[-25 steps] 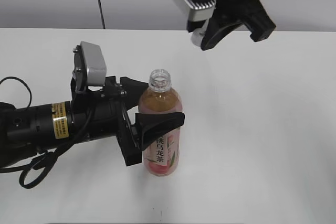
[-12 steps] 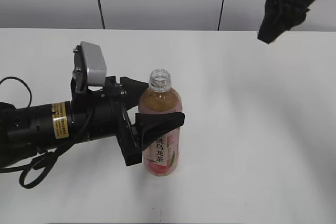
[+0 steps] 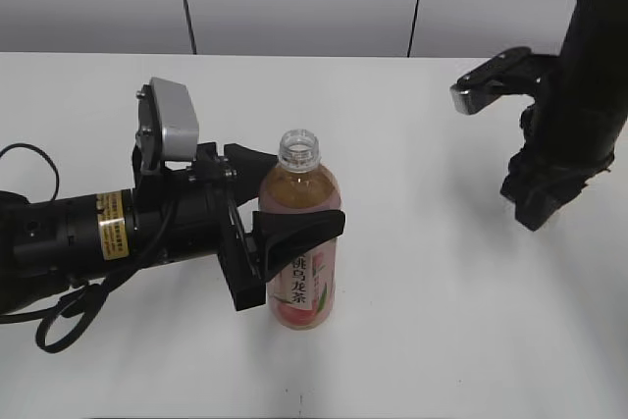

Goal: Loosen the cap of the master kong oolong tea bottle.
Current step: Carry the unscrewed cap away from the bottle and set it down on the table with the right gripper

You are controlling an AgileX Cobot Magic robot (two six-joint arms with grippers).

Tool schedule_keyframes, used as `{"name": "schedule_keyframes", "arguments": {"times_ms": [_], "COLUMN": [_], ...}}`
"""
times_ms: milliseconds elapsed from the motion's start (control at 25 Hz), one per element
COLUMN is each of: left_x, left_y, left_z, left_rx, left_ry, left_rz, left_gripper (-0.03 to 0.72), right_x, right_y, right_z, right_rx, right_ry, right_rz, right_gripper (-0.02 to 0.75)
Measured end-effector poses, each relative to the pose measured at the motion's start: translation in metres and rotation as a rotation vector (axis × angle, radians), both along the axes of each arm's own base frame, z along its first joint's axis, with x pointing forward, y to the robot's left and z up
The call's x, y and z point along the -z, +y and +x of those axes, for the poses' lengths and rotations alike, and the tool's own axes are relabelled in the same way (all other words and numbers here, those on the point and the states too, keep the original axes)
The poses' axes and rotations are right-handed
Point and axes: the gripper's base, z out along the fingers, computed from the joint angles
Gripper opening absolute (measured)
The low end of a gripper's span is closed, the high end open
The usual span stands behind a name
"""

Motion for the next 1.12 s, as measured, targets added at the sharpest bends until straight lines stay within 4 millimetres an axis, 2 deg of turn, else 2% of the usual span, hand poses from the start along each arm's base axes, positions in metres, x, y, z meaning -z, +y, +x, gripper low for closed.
{"name": "schedule_keyframes", "arguments": {"times_ms": [160, 520, 640, 880, 1000, 1120], "left_x": [0.0, 0.0, 0.0, 0.0, 0.0, 0.0], "left_y": [0.0, 0.0, 0.0, 0.0, 0.0, 0.0], "left_z": [0.0, 0.0, 0.0, 0.0, 0.0, 0.001], "left_rx": [0.0, 0.0, 0.0, -0.001, -0.003, -0.008], "left_ry": [0.0, 0.0, 0.0, 0.0, 0.0, 0.001], "left_rz": [0.0, 0.0, 0.0, 0.0, -0.001, -0.002], "left_gripper": [0.464, 0.464, 0.464, 0.464, 0.464, 0.464], "right_x": [0.023, 0.032, 0.044, 0.063, 0.064, 0.059], "right_y": [-0.005, -0.001, 0.0, 0.001, 0.001, -0.001], "right_z": [-0.01, 0.001, 0.003, 0.006, 0.005, -0.001], "right_rx": [0.085, 0.177, 0.183, 0.19, 0.2, 0.255], "right_ry": [-0.001, -0.157, -0.132, -0.093, -0.083, -0.035], "right_rz": [-0.013, 0.055, 0.045, 0.032, 0.031, 0.011], "right_gripper": [0.271, 0.271, 0.283, 0.397, 0.479, 0.512]}}
